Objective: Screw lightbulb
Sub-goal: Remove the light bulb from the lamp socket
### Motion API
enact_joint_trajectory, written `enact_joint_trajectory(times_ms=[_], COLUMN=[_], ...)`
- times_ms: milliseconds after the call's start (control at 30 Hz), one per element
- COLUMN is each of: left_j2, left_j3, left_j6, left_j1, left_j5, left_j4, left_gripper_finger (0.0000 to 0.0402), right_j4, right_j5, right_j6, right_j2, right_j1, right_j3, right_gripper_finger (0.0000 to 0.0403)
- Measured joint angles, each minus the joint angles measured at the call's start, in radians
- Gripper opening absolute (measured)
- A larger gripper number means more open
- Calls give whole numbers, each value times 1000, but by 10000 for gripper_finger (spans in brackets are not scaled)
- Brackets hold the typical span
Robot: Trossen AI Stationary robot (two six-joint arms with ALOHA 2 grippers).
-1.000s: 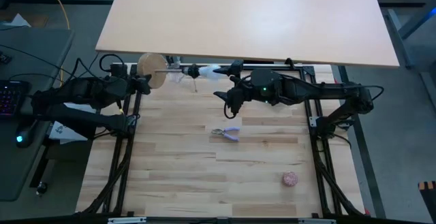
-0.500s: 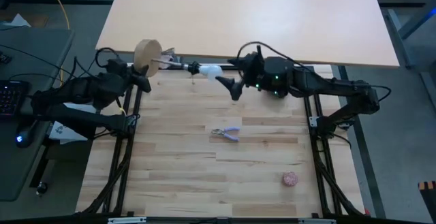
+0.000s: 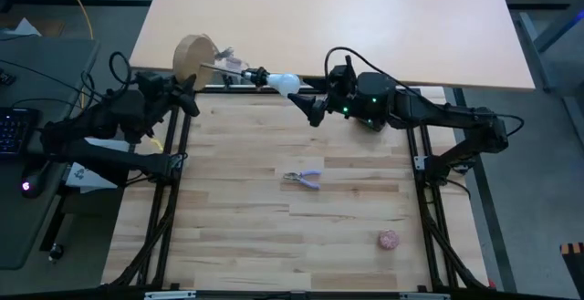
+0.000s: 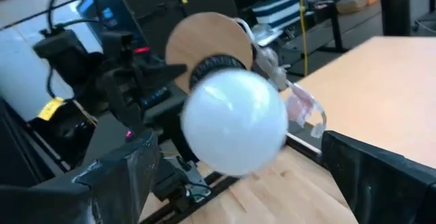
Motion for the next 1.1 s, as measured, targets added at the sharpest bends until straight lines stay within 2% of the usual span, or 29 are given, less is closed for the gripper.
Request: enact_joint_trajectory(times_ms=[167,433,700,833,1100], left_j2=[6,18,31,33,34], left_j3=[-2,-2,-2,-2,-2], left_j6=[-36,-45,-59,-59,-60], left_j1=[0,0,-1,-1,-1], left_j5=[27,36,42,41,37], left_j4=[-2,-1,-5,-1,-2], left_gripper_finger=[118,118,118,118,118], right_j4=[32,49,64,79,89], right_j5=[-75,-85,-74,-66,-71], right_j6=[-92,-223,-243,-252,-301], right_j2=[1,20,38,38,38], right_j1=[0,0,-1,-1,-2], right_j3=[0,0,0,0,0], right_gripper_finger=[399,399,391,360,265])
